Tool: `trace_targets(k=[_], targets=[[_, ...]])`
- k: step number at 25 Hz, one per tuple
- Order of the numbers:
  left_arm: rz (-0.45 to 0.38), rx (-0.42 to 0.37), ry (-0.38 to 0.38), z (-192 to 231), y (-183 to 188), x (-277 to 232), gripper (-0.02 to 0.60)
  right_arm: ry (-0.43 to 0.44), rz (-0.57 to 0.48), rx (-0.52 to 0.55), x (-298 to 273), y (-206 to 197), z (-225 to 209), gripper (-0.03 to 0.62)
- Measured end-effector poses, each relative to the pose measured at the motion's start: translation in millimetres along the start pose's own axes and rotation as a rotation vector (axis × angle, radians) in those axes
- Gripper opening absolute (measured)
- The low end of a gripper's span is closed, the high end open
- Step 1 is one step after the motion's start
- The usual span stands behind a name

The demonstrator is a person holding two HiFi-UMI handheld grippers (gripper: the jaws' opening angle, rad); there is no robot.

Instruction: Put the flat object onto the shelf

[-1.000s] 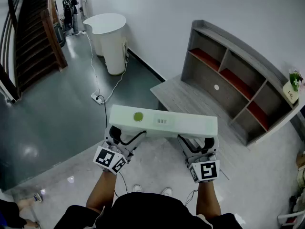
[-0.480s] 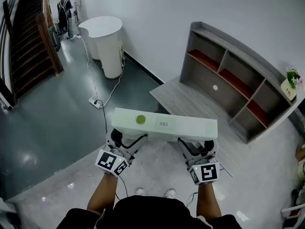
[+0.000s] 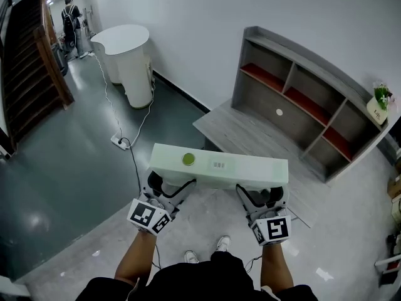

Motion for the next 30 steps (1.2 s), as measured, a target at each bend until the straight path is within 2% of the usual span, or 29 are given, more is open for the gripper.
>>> trace_targets(k=[6, 14, 21, 30], targets=[[0.017, 0.009, -0.017, 7, -14, -39, 0.472, -0.020, 0.007, -0.009, -19, -16, -28, 0.489], [0.038, 0.018, -0.053, 13, -32, -119, 0.472, -0.057, 0.025, -0.028, -53, -36, -91, 0.489], [0.042, 0.010, -0.077, 7, -41, -186, 0.472, -0.077, 0.019, -0.026, -75, -47, -150, 0.489], [0.053, 0.003, -0.087, -6, -51, -240, 0.472, -0.081, 0.004, -0.030, -85, -59, -202, 0.489]])
Point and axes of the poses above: the fingertips, and each gripper's own axes: x backward along the fingers, z to its left, y out of its top, the point moved 3 cm from there along x, backward along the fingers, and after that the axes turned 8 degrees about y, right-handed, at the moved point
